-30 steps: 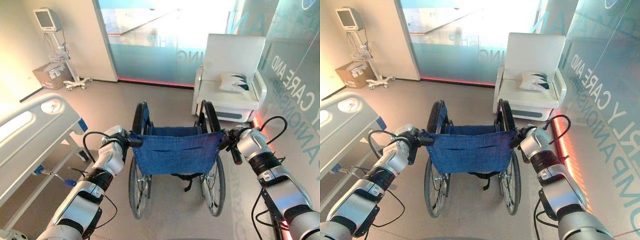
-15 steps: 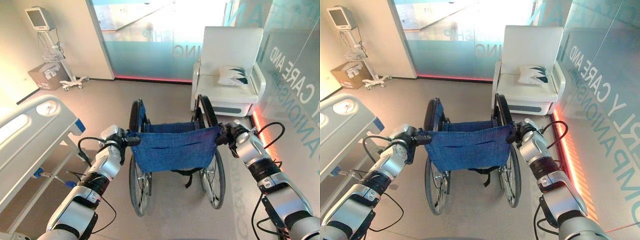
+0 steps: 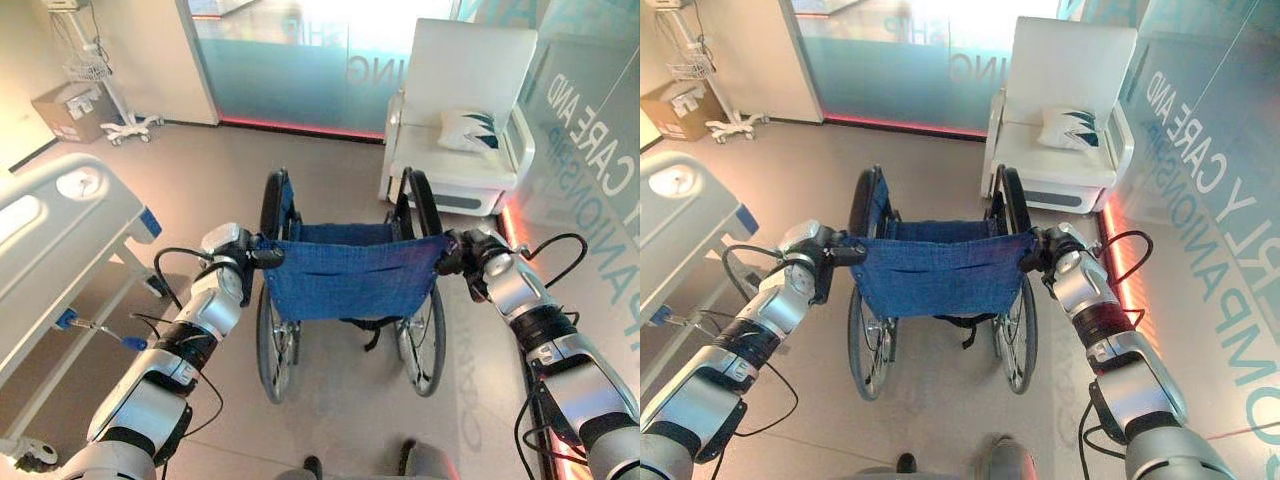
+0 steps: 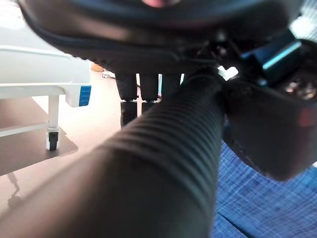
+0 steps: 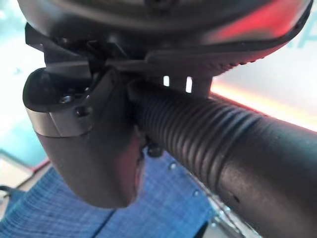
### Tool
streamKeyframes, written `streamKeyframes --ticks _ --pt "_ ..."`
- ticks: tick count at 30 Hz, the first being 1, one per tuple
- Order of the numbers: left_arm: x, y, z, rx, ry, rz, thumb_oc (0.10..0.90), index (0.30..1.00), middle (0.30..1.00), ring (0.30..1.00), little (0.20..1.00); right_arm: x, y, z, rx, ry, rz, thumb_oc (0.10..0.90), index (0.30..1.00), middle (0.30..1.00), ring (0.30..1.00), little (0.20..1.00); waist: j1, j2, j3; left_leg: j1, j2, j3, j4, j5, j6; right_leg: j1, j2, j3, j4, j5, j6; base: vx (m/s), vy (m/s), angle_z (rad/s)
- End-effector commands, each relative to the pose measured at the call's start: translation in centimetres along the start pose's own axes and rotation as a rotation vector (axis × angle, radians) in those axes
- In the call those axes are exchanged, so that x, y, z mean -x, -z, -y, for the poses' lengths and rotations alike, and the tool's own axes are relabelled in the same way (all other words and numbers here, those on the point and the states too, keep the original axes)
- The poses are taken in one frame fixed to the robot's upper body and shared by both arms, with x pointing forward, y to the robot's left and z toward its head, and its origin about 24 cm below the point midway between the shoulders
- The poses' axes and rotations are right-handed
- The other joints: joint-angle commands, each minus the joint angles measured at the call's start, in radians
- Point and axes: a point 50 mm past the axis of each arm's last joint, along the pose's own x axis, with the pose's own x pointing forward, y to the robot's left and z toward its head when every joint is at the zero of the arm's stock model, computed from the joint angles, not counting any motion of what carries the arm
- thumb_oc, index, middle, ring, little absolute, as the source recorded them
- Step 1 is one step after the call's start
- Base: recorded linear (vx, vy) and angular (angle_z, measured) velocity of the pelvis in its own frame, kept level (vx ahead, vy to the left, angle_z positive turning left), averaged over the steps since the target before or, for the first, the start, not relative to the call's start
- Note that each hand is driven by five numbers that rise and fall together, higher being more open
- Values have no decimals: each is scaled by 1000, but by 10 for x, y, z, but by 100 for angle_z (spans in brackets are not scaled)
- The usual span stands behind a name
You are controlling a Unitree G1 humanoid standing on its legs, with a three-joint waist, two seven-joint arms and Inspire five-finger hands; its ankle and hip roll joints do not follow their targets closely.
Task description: Push the wheelchair next to the bed
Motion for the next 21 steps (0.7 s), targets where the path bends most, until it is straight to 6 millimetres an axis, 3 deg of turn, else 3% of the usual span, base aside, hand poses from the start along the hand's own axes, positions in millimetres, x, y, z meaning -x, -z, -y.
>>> streamKeyframes --ticks 1,5,7,11,16,17,19,21 --pt "15 32 71 161 309 -17 400 300 300 300 300 -6 27 -25 176 -49 6 400 300 300 300 300 30 -22 39 122 -88 18 32 -151 -6 -13 -21 23 -209 358 -44 279 -278 49" --pt "13 26 74 176 294 7 400 300 300 300 300 -8 32 -25 166 -69 -2 400 300 300 300 300 37 -50 17 106 -81 24 120 -193 -18 29 -21 5 -162 340 -39 306 -317 61" --pt "17 33 84 194 316 -25 400 300 300 300 300 -6 33 -29 183 -99 12 400 300 300 300 300 31 -52 0 121 -51 19 159 -212 -35 7 0 12 -40 279 -48 350 -260 27" --pt "22 42 94 208 338 -60 400 300 300 300 300 -3 30 -33 219 -129 50 400 300 300 300 300 21 -52 -23 149 4 48 175 -199 -62 20 32 -15 -13 228 -77 392 -272 37" --pt "20 40 92 233 333 -61 400 300 300 300 300 -5 28 -28 241 -133 60 400 300 300 300 300 13 -53 -65 147 64 70 249 -87 -107 57 80 -54 -49 186 -132 293 -249 0" --pt "18 38 92 242 329 -59 400 300 300 300 300 -6 27 -23 247 -133 62 400 300 300 300 300 8 -55 -80 134 92 97 312 -15 -132 77 100 -84 -78 173 -160 183 -189 7" --pt "18 34 93 251 321 -56 400 300 300 300 300 -7 26 -18 255 -129 63 400 300 300 300 300 11 -56 -86 104 113 130 375 52 -157 109 117 -119 -109 155 -184 220 -219 24" --pt "16 27 92 272 319 -49 400 300 300 300 300 -7 25 -13 262 -117 60 400 300 300 300 300 21 -66 -83 37 125 155 405 62 -160 144 127 -134 -131 140 -198 277 -167 23"
